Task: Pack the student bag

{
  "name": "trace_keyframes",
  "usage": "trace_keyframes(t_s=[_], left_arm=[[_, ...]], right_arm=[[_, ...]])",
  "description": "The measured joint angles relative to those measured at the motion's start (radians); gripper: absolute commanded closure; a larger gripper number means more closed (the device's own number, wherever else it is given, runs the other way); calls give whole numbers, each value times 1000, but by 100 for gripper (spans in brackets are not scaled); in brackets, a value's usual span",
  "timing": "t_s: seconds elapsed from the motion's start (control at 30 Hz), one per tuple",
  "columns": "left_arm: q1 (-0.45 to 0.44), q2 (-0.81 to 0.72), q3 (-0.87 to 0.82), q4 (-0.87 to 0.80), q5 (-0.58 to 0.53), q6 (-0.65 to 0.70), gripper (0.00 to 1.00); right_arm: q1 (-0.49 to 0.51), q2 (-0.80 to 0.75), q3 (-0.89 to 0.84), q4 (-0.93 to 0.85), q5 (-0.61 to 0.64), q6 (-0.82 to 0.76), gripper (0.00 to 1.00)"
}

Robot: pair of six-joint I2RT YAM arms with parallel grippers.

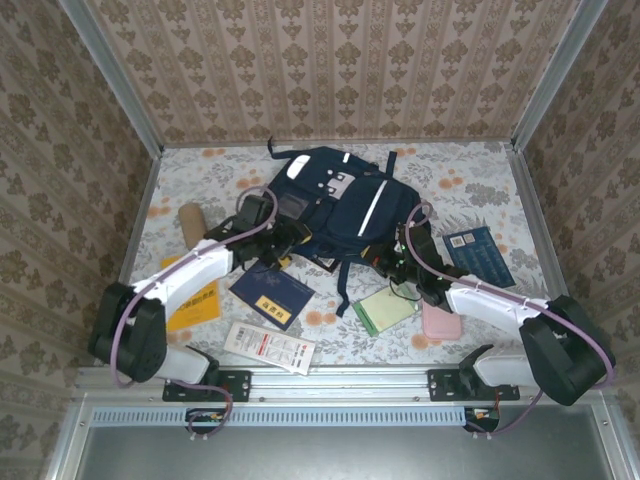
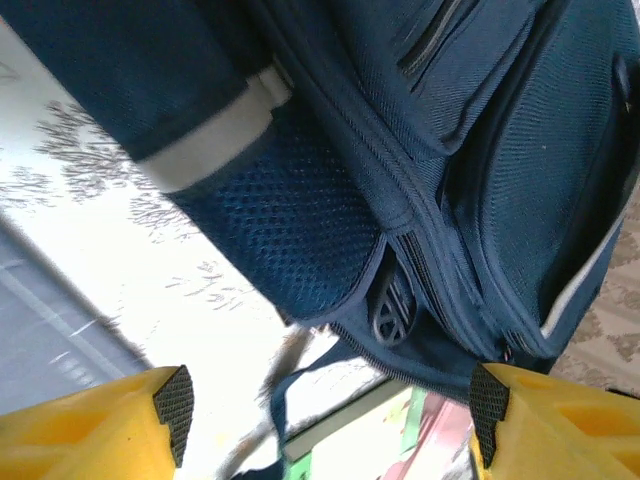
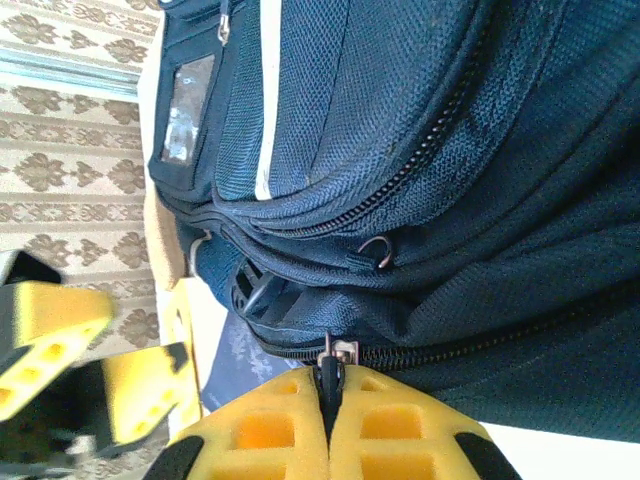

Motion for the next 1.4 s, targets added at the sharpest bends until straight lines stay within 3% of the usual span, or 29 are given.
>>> trace_keyframes(t_s=[0.27, 0.37, 0.53, 0.6, 0.93, 1.4], left_arm=[[-126, 186, 3, 212, -32, -155, 39], [-137, 208, 3, 248, -58, -185, 54], [-144, 240, 3, 286, -95, -207, 92], [-150, 249, 3, 295, -109, -203, 100], [-153, 248, -14, 310, -132, -190, 100], [-138, 169, -60, 349, -58, -182, 100]], right_arm=[[19, 4, -80, 114, 6, 151, 100], [21, 4, -102, 130, 6, 195, 100], [28, 13, -130, 155, 7, 272, 100], [28, 15, -141, 157, 8, 309, 100], [5, -19, -181, 154, 9, 487, 100], [-216, -404, -235, -145, -52, 455, 100]])
